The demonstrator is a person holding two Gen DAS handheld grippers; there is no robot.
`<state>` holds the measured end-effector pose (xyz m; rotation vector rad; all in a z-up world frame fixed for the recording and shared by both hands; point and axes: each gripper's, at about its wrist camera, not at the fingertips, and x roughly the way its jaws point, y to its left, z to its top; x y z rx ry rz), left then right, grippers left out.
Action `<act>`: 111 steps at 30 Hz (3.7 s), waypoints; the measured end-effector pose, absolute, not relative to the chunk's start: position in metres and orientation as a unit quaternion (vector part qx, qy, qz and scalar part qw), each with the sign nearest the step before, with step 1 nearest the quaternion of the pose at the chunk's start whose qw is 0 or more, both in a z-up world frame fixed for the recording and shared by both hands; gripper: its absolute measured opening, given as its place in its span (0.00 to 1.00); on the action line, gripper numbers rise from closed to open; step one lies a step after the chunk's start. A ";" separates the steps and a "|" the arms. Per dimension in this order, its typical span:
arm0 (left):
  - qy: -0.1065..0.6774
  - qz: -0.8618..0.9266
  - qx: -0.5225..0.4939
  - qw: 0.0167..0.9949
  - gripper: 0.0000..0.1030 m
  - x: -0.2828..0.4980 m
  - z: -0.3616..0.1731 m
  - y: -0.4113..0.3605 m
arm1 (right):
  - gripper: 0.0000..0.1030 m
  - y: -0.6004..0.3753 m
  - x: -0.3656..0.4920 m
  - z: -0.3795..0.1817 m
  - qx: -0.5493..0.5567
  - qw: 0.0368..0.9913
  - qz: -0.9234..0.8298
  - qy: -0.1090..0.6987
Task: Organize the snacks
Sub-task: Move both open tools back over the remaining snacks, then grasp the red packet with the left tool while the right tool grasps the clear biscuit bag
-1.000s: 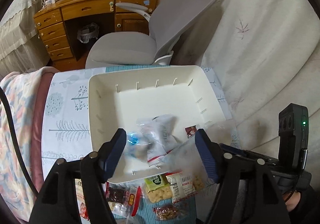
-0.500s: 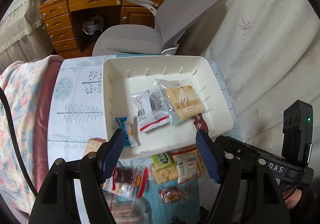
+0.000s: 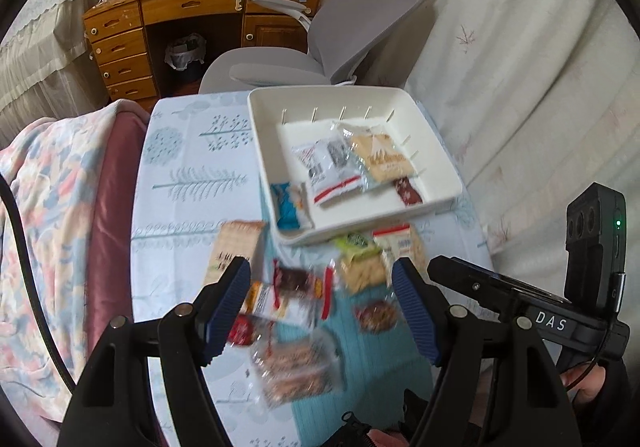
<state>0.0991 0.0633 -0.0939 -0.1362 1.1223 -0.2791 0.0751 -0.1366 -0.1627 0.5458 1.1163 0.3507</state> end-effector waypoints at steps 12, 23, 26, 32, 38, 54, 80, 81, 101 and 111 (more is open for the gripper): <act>0.543 -0.137 -0.053 0.827 0.71 0.043 -0.117 0.111 | 0.53 -0.079 0.000 -0.174 0.203 0.817 0.166 0.514; 0.580 -0.136 -0.057 0.801 0.78 0.020 -0.161 0.133 | 0.53 -0.038 -0.054 -0.200 0.083 0.834 0.147 0.525; 0.593 -0.137 -0.055 0.791 0.78 0.021 -0.175 0.134 | 0.62 -0.033 -0.061 -0.212 0.060 0.827 0.137 0.542; 0.618 -0.127 -0.049 0.774 0.79 0.030 -0.204 0.135 | 0.73 -0.033 -0.064 -0.232 0.054 0.814 0.128 0.564; 0.636 -0.108 -0.055 0.762 0.79 0.049 -0.234 0.138 | 0.77 -0.024 -0.059 -0.248 0.034 0.803 0.144 0.578; 0.701 -0.102 -0.082 0.701 0.79 0.106 -0.306 0.120 | 0.80 0.041 -0.032 -0.266 -0.223 0.789 0.270 0.504; 0.717 -0.075 -0.104 0.685 0.51 0.159 -0.333 0.120 | 0.88 0.061 0.039 -0.313 -0.189 0.673 0.419 0.580; 0.717 -0.075 -0.103 0.685 0.51 0.158 -0.333 0.120 | 0.87 0.062 0.039 -0.313 -0.187 0.673 0.417 0.582; 0.728 -0.098 -0.080 0.674 0.50 0.110 -0.322 0.135 | 0.74 0.013 0.034 -0.314 -0.034 0.696 0.312 0.645; 0.710 -0.108 -0.083 0.691 0.50 0.084 -0.282 0.150 | 0.73 -0.040 0.008 -0.302 0.110 0.713 0.252 0.645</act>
